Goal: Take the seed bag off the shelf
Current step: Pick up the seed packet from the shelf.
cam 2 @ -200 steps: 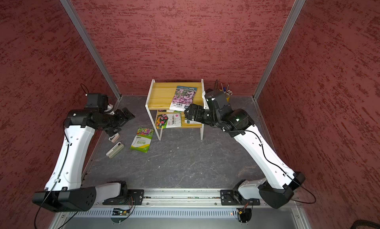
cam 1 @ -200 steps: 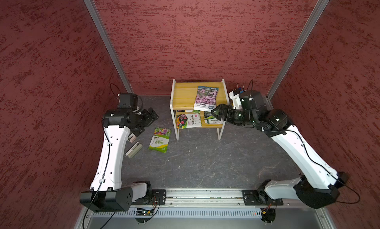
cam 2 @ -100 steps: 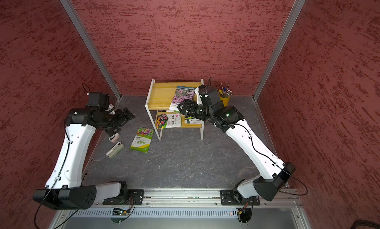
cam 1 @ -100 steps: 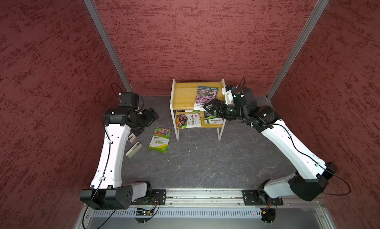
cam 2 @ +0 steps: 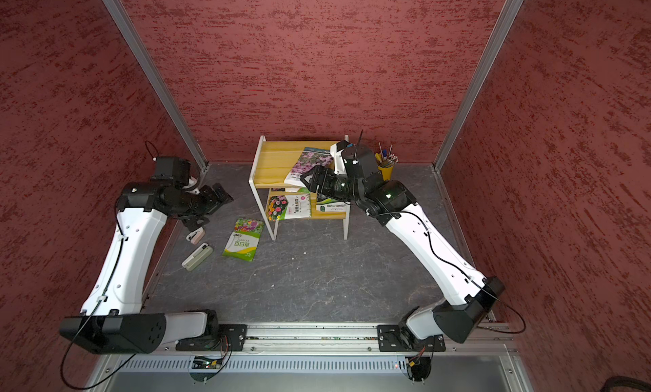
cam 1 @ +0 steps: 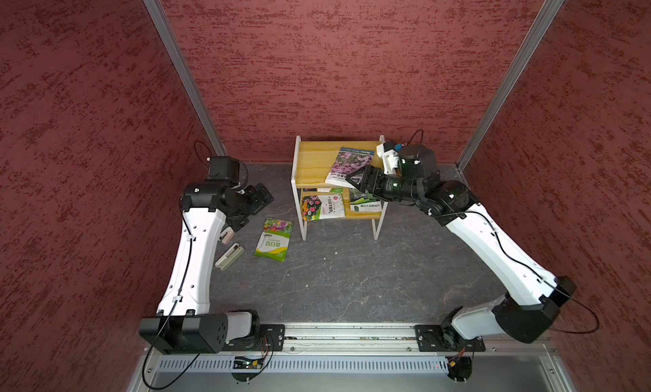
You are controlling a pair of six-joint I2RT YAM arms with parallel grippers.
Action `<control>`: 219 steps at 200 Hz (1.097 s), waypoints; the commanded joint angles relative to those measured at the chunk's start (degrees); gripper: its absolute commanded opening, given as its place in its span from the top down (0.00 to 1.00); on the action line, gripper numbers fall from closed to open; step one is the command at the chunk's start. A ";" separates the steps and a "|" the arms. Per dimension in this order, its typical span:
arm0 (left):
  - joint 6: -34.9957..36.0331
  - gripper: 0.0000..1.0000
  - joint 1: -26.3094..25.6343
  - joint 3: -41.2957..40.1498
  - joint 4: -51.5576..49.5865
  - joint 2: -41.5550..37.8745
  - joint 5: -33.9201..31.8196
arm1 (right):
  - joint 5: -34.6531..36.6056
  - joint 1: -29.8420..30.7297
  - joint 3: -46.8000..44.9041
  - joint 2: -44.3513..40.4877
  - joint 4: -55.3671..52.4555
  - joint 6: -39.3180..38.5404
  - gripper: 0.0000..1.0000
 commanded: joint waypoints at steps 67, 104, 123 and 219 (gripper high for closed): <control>-1.27 0.00 -0.33 -3.00 2.87 -0.01 1.16 | -3.45 -2.40 -3.76 1.74 6.03 3.46 0.58; -1.37 0.00 -0.37 -2.99 3.42 0.52 1.88 | -4.93 -2.94 -5.25 1.03 7.72 5.53 0.61; -1.32 0.00 -0.37 -2.92 3.43 0.69 2.03 | -5.70 -2.96 -6.31 0.52 7.52 7.43 0.47; -1.57 0.00 -0.94 -3.03 4.86 2.31 3.16 | -5.76 -2.85 -6.99 -5.18 6.69 10.29 0.14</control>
